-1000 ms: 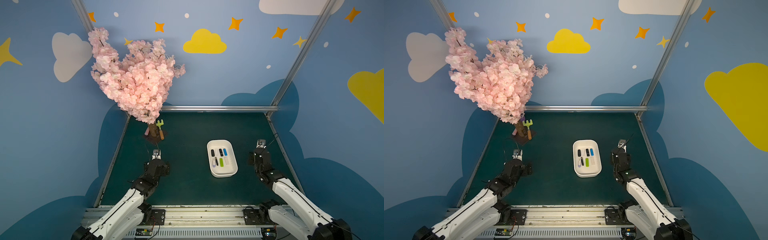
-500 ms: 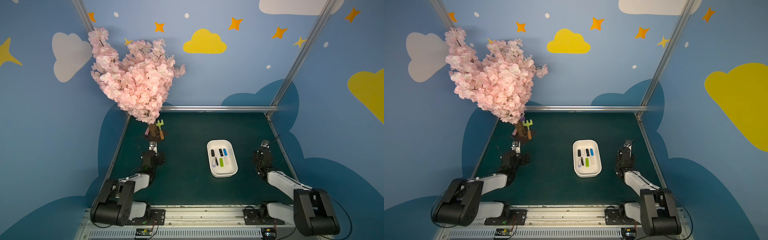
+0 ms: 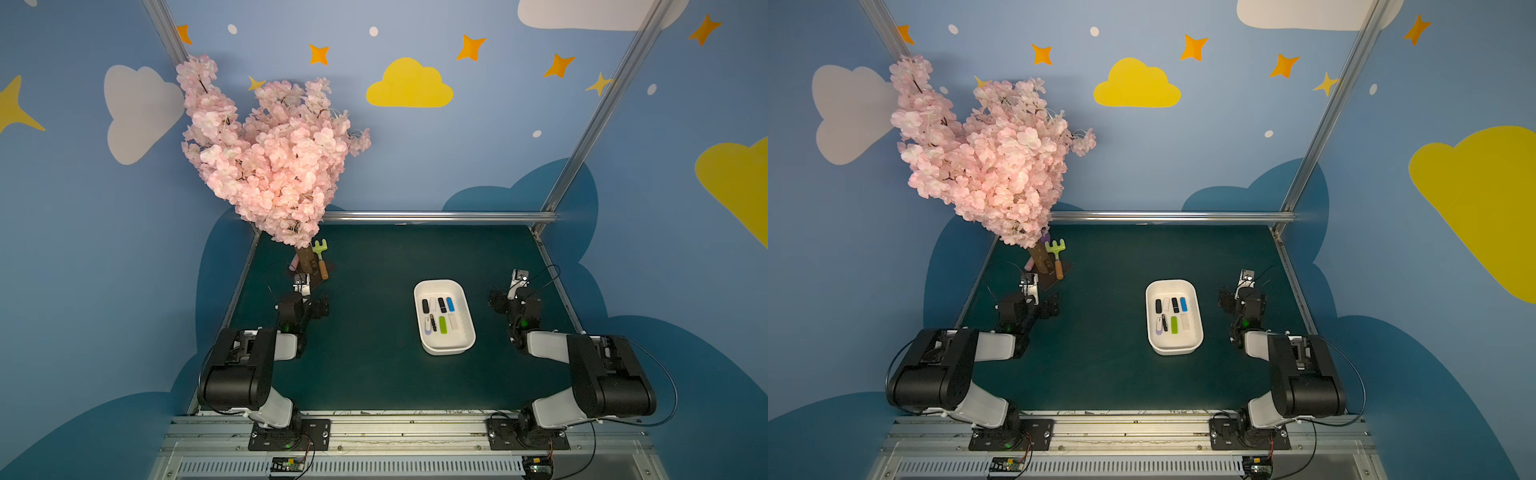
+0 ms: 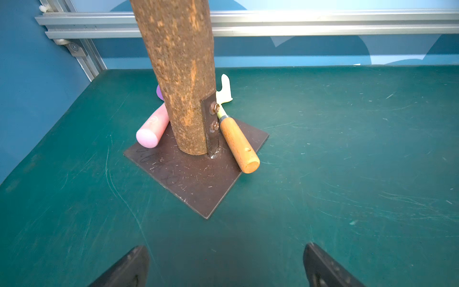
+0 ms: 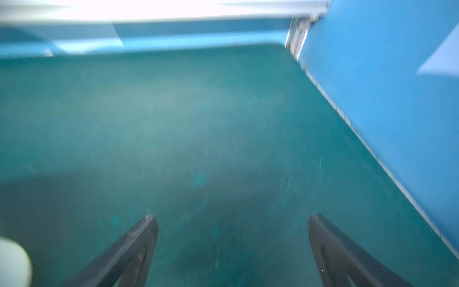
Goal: Put the usb flash drive into the storage box
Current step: Reset both arms
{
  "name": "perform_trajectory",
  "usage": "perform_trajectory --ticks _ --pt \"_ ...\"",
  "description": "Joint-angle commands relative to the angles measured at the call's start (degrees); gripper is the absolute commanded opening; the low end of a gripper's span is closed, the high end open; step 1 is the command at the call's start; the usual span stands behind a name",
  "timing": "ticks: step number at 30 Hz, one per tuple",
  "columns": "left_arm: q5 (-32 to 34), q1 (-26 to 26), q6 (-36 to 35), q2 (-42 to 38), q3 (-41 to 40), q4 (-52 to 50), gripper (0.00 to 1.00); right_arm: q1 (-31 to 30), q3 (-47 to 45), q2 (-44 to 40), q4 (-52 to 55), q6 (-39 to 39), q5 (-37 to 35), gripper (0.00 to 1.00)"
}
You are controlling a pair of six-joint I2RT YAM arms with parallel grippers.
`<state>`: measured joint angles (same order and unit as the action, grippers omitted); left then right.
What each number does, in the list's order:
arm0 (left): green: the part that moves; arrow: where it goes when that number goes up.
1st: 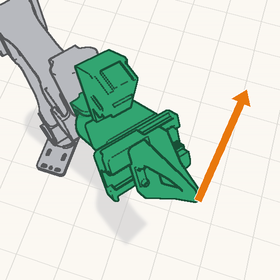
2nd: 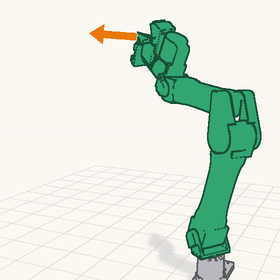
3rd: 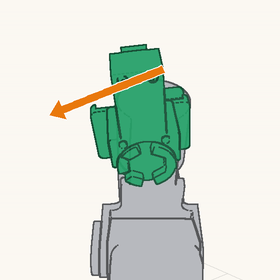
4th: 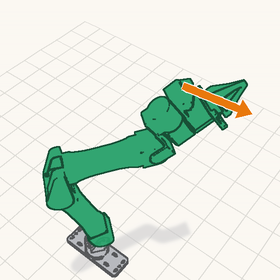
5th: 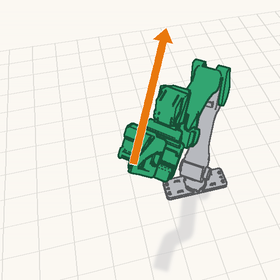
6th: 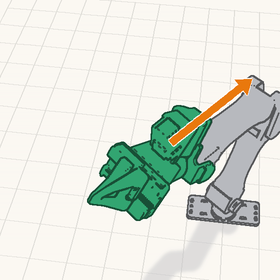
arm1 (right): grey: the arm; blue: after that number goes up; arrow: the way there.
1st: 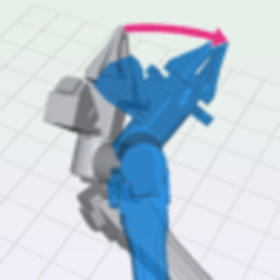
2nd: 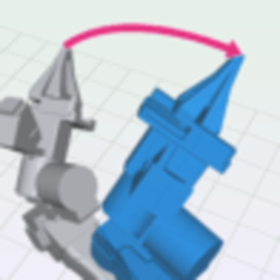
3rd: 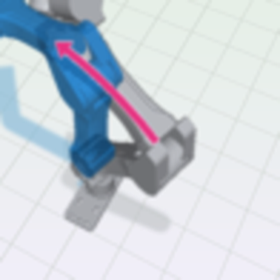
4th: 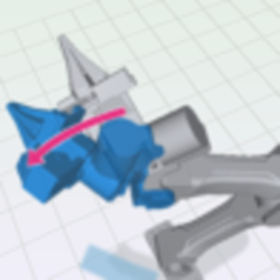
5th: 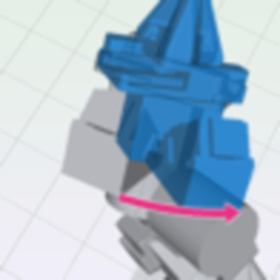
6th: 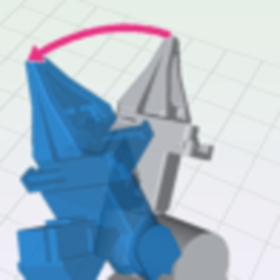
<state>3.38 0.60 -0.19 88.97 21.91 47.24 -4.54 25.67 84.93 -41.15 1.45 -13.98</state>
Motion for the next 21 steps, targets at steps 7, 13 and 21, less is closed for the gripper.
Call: perform_trajectory --ticks 7,13,21 --pt "-1.81 0.16 0.40 -0.83 0.99 -0.62 1.00 -0.30 0.32 -0.57 5.29 -1.32 1.55 0.98" --pt "-1.79 0.18 0.40 -0.88 0.94 -0.57 1.00 -0.21 0.45 -0.55 5.54 -1.29 1.59 0.98" --pt "-1.79 0.20 0.45 -0.88 1.00 -0.60 1.00 0.12 0.31 -0.65 5.39 -1.30 2.35 0.98"
